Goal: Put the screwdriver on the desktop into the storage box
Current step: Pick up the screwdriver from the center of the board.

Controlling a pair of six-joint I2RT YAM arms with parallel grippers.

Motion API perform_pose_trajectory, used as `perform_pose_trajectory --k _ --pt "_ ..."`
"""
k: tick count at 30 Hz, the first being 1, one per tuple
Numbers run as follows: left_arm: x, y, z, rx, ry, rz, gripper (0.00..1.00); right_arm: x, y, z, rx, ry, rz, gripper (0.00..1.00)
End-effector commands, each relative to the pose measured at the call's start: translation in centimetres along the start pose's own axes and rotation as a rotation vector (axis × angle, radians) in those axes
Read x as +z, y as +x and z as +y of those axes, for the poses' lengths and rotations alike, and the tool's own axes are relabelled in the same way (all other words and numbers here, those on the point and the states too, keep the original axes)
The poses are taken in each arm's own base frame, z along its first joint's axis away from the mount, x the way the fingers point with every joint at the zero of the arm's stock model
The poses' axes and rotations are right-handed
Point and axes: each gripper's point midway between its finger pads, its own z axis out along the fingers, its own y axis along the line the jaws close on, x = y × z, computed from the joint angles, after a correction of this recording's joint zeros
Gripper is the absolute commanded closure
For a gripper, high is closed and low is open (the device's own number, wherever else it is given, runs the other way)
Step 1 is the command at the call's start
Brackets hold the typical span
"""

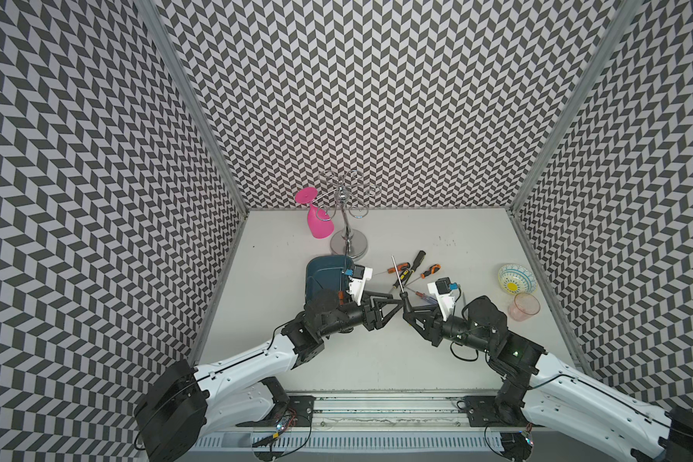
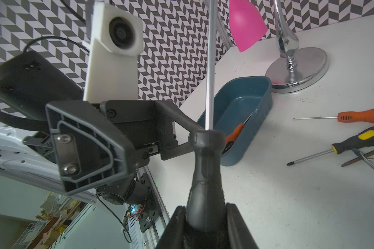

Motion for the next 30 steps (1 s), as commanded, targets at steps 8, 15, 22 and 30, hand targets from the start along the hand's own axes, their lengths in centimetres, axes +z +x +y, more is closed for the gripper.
perform_pose_trajectory --k 8,15,22,30 --pt "0.9 0.2 -1.4 -0.004 0.093 0.012 0.46 -0.2 -1.8 1.9 -0.024 -0.061 -0.1 0.9" --pt "1.4 0.4 -1.8 -0.005 0.109 0.024 0.55 0.0 -1.7 2.0 -0.017 -0.071 -0.106 0.9" --pt "1.7 0.5 -2.1 -0.003 0.121 0.031 0.7 0.0 -1.7 1.9 -0.022 -0.063 -0.109 0.9" --pt "2.0 0.4 -2.1 0.003 0.123 0.034 0.89 0.3 -1.2 2.0 -0.029 -0.076 -0.088 0.89"
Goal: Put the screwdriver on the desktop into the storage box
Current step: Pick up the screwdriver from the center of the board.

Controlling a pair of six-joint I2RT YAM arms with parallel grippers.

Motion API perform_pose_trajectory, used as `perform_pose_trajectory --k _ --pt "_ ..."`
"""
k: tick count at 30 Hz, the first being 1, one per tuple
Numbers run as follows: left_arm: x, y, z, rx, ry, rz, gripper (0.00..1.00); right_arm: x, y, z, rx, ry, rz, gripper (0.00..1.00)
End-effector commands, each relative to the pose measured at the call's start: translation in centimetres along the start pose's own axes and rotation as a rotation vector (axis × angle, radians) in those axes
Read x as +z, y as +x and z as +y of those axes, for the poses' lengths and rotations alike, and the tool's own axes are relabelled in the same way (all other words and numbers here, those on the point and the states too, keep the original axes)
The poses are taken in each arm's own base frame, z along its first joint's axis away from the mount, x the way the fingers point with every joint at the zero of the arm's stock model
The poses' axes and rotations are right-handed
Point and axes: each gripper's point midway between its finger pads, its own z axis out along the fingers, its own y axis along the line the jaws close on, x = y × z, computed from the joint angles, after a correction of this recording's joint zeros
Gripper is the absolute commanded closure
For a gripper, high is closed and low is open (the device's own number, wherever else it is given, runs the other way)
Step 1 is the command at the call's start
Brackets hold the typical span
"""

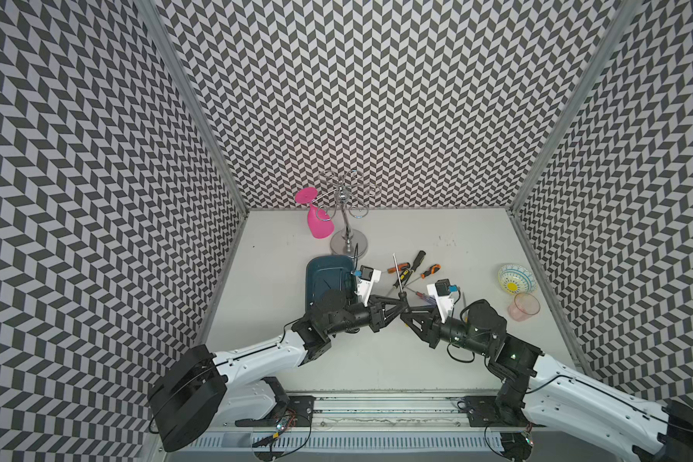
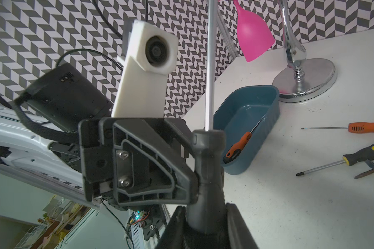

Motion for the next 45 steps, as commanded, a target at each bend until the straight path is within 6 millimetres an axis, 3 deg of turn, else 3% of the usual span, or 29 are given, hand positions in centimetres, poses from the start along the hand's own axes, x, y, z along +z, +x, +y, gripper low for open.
perform_pose_trajectory --k 1,4,12,16,23,25,28,36,45 --pt "0.6 -1.1 -2.0 0.034 0.064 -0.011 0.87 0.0 -1.0 1.3 -0.024 -0.057 -0.046 0.89" --pt "0.8 -1.0 -1.7 0.026 0.057 -0.002 0.74 0.0 -1.0 1.4 -0.027 -0.06 -0.045 0.89" --pt "1.1 -0.9 -1.5 0.019 0.058 0.0 0.68 0.0 -0.9 1.4 -0.028 -0.069 -0.041 0.89" --pt "1.0 -0.8 -1.6 0.014 0.066 -0.007 0.74 0.0 -0.7 1.5 -0.028 -0.073 -0.04 0.89" --pt "1.1 -0.7 -1.3 0.003 0.065 -0.004 0.94 0.3 -0.1 1.3 -0.02 -0.075 -0.011 0.86" --pt "1.0 -0.7 -1.4 0.003 0.065 -0.002 1.0 0.3 -0.1 1.2 -0.02 -0.069 -0.013 0.81" --pt "1.0 -0.6 -1.2 0.004 0.053 -0.002 1.0 0.2 -0.2 0.9 -0.018 -0.051 -0.018 0.69" --pt "0.5 -0.7 1.6 0.017 -0.13 0.025 1.0 0.2 0.5 -0.9 0.006 0.044 0.005 0.58" --pt "-3.8 -1.3 7.5 -0.012 -0.45 0.093 1.0 -0.8 0.7 -3.4 0.026 0.167 -0.045 0.54"
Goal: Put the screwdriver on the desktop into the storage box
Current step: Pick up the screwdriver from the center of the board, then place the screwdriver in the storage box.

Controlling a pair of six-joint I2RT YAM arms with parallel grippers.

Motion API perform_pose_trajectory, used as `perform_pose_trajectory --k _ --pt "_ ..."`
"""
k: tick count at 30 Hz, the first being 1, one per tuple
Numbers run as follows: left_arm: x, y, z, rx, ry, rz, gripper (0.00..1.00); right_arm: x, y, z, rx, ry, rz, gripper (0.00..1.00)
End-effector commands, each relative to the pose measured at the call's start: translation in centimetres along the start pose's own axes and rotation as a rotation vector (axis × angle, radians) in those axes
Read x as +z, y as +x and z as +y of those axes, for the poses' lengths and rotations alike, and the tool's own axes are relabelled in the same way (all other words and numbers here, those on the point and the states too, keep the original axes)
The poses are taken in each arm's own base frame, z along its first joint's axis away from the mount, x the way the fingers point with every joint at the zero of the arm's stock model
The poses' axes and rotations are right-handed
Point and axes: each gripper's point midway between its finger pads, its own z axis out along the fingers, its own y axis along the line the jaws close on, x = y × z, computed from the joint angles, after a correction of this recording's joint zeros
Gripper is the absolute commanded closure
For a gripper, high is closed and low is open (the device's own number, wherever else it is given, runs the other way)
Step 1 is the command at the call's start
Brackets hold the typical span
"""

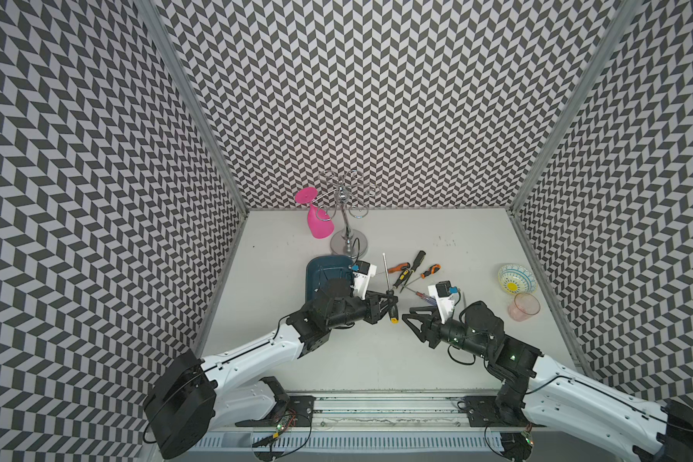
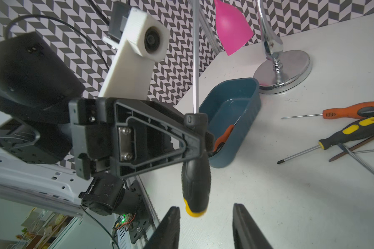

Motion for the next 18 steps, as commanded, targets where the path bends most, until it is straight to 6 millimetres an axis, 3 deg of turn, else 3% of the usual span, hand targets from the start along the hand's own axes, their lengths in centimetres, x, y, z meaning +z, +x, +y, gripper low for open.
perform_pose_trajectory --k 1,10,18 --pt "-1.5 0.1 3.4 0.005 -0.167 0.05 1.0 -0.4 -0.3 -1.0 0.009 0.047 -0.044 0.54" --pt "-4.0 0.3 10.2 -0.045 -0.507 0.151 1.0 0.5 1.1 -2.4 0.016 0.103 0.0 0.54" --pt "-6.0 -0.8 14.5 -0.037 -0.77 0.185 1.0 0.5 2.1 -3.6 0.017 0.146 0.019 0.54"
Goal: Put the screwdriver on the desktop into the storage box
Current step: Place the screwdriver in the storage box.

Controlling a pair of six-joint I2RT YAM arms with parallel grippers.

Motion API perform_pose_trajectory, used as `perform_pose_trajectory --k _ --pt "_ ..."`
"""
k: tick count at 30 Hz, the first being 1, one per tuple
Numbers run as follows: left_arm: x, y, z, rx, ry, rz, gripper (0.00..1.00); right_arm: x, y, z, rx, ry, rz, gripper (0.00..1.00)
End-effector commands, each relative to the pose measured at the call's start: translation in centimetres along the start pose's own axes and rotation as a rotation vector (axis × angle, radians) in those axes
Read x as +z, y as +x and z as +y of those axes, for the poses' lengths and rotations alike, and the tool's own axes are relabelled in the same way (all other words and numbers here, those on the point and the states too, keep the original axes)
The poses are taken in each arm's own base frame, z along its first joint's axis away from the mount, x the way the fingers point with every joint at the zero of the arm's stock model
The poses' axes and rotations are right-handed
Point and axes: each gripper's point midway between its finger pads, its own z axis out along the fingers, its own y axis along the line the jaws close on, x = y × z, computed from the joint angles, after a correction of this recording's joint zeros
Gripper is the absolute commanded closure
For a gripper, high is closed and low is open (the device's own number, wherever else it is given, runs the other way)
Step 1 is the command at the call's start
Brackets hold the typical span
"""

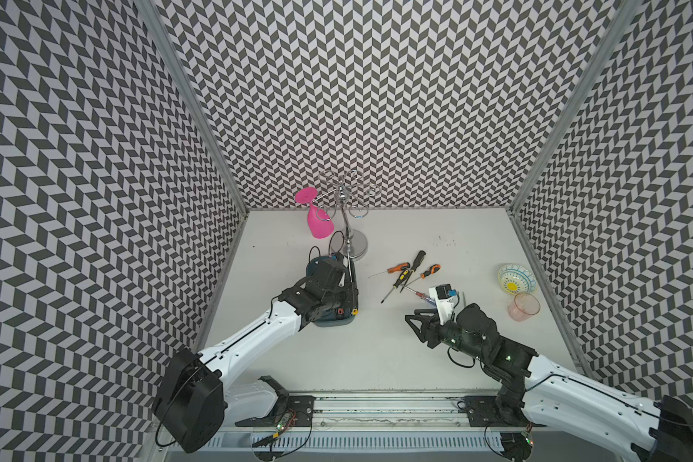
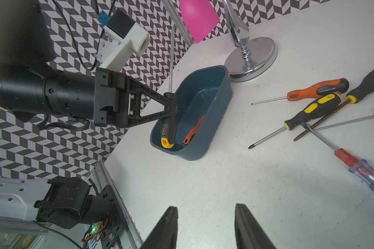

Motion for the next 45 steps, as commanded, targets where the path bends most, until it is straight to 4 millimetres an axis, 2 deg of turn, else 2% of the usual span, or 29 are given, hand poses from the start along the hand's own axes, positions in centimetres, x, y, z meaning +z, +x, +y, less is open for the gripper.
perform_pose_trajectory --k 1,6,14,24,33,42,45 --pt "-0.1 -0.4 2.8 0.026 -0.157 0.023 1.0 0.0 0.1 -0.6 0.002 0.02 -0.018 0.54" --pt "0.5 -0.6 4.9 0.045 -0.286 0.047 1.0 -0.2 0.5 -0.9 0.006 0.025 -0.019 0.54" --pt "1.9 -0.8 6.9 0.052 -0.388 0.078 1.0 -0.3 0.6 -1.0 0.006 0.026 -0.022 0.54" --pt "4.4 0.0 8.5 0.072 -0.459 0.17 1.0 -0.5 0.8 -1.2 0.009 0.03 -0.022 0.54" --pt "5.9 1.0 9.5 0.053 -0.491 0.217 1.0 -0.6 0.8 -1.3 0.01 0.03 -0.026 0.54" --pt "6.6 1.3 9.7 0.05 -0.494 0.232 0.89 -0.6 0.8 -1.3 0.011 0.029 -0.029 0.54" --pt "6.8 1.4 9.8 0.049 -0.498 0.235 0.78 -0.6 1.0 -1.4 0.013 0.031 -0.027 0.54"
